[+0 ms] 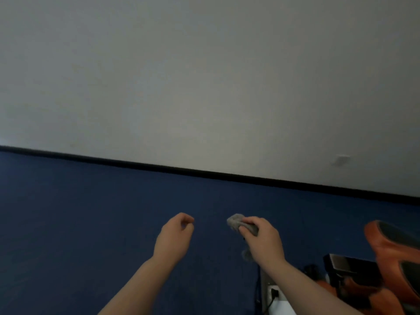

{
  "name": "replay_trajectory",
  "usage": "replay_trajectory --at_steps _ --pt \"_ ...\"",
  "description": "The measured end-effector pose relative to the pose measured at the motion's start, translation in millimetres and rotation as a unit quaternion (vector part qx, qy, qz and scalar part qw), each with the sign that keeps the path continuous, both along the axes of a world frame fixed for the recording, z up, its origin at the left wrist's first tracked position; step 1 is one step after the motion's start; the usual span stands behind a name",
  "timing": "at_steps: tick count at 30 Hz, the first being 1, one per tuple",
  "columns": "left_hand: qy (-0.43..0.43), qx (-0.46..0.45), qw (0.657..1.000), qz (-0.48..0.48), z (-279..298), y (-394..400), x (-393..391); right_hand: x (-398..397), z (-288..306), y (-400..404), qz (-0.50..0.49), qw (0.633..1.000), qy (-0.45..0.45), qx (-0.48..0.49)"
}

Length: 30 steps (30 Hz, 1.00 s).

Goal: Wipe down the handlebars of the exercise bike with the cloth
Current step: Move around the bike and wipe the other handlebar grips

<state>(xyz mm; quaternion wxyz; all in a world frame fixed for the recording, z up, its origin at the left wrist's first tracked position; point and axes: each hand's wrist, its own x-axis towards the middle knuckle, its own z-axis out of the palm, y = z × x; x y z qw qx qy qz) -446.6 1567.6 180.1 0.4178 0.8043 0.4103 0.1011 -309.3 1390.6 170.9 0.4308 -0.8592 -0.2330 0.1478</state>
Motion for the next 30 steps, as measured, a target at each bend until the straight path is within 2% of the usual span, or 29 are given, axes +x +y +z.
replay_trajectory --at_steps 4,10,14,22,25,30 --pt "-0.002 0.005 0.997 -0.073 6 27 57 27 7 3 -0.078 0.997 -0.007 -0.003" --pt "-0.017 -0.016 0.981 -0.192 -1 17 154 87 10 -13 -0.190 0.982 -0.018 -0.012" --pt "-0.014 -0.025 0.967 -0.255 -9 12 220 137 3 -16 -0.238 0.971 -0.010 -0.005" --pt "0.006 0.013 0.944 -0.331 -7 8 373 257 -1 -27 -0.299 0.954 0.002 0.014" --pt "-0.009 0.003 0.935 -0.354 -4 -7 424 304 7 -41 -0.325 0.946 -0.008 0.010" --pt "0.018 -0.017 0.906 -0.422 -9 -37 489 349 10 -70 -0.380 0.925 -0.003 0.012"
